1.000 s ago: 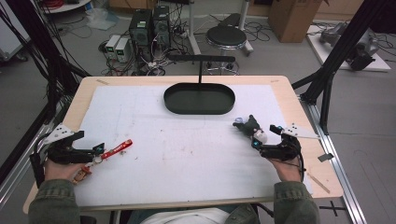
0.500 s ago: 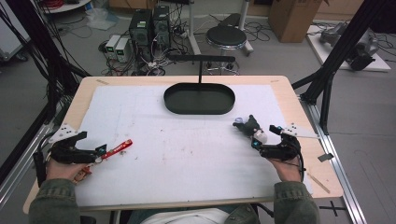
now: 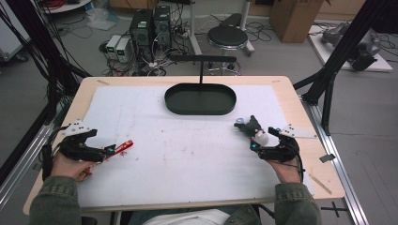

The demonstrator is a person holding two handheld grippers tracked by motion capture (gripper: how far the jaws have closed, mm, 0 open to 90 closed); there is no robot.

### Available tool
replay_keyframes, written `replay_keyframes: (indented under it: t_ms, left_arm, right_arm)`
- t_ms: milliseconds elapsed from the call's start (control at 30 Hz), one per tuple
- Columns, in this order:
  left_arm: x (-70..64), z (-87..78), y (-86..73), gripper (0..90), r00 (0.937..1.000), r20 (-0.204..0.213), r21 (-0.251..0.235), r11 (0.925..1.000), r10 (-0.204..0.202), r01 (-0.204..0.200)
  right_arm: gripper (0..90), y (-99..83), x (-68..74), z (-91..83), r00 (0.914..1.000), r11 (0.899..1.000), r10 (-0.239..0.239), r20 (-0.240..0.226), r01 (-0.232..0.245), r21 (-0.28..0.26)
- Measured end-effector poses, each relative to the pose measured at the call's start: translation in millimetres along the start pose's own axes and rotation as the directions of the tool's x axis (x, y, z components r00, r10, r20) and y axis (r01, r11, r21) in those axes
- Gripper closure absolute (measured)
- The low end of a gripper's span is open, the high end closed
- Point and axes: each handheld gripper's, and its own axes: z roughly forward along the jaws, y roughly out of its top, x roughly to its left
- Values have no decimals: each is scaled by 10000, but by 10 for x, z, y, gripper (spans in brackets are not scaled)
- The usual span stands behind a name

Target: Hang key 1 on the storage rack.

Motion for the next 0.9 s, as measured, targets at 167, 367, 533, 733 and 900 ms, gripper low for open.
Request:
replay_keyframes:
  t_ms: [167,367,533,733,900]
  left_arm:
    - [-21,74,111,18,9990,222,449,9982,391,-401]
    - [14,231,201,24,9966,632,1454,9874,536,-623]
    - [4,395,215,28,9927,879,2375,9661,825,-1013]
    - [14,610,195,32,9862,1368,3235,9367,936,-1338]
    - [36,685,179,129,9840,1600,3621,9228,779,-1319]
  right_arm:
    - [5,-2,2,-2,10000,10000,-61,38,61,-10]
    - [5,-5,0,13,10000,9999,-31,36,31,123]
    - [5,-8,-3,12,10000,9998,-43,39,42,198]
    - [5,-7,-25,-9,9999,10000,15,111,-16,85]
    - [5,-9,-26,-12,9999,10000,43,116,-44,82]
